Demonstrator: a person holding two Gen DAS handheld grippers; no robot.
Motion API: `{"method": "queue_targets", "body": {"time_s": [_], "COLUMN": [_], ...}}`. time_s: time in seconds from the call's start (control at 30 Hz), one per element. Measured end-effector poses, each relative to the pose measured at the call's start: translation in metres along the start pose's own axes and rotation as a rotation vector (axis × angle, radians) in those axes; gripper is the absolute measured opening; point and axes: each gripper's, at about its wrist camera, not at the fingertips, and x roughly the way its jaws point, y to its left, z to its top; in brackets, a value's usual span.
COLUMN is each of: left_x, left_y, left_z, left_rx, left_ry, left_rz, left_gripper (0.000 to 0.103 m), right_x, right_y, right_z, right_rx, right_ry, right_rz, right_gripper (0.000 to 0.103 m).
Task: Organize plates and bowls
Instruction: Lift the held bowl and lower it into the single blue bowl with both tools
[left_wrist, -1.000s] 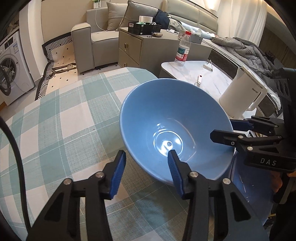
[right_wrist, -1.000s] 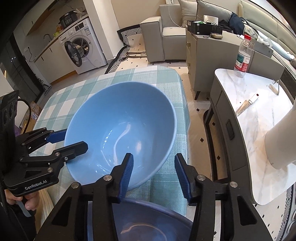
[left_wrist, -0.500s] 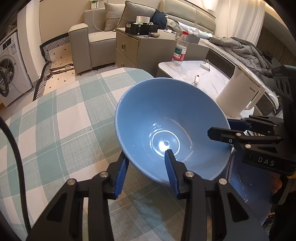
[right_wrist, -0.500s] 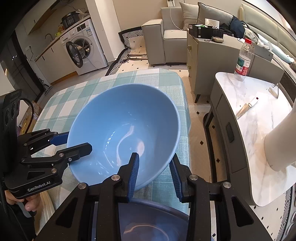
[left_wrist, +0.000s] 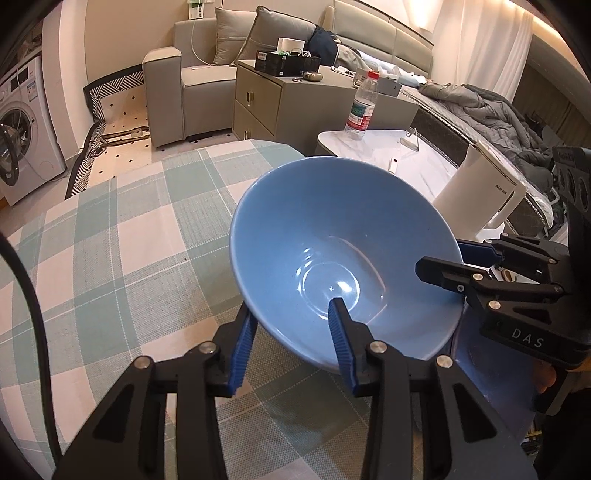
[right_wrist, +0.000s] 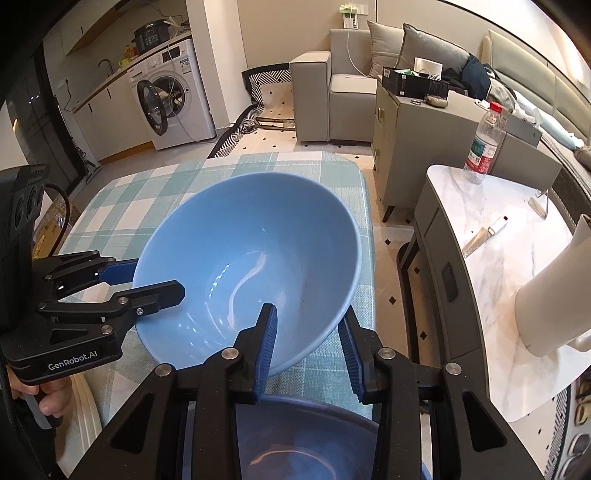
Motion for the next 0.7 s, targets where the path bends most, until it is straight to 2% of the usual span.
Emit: {"method": "queue_targets", "body": {"time_s": [0.7], "left_x": [-0.041], "left_y": [-0.001], "left_z": [0.003], "left_rx": [-0.003], "left_ry": [-0.086], "left_rz": [0.012], "left_gripper": [0.039], "right_x": [-0.045], "right_y": [0.024], "right_z": [0.002], "right_rx": [-0.03], "right_ry": [-0.087], "right_rz": [-0.001], "right_gripper": [0.036]}}
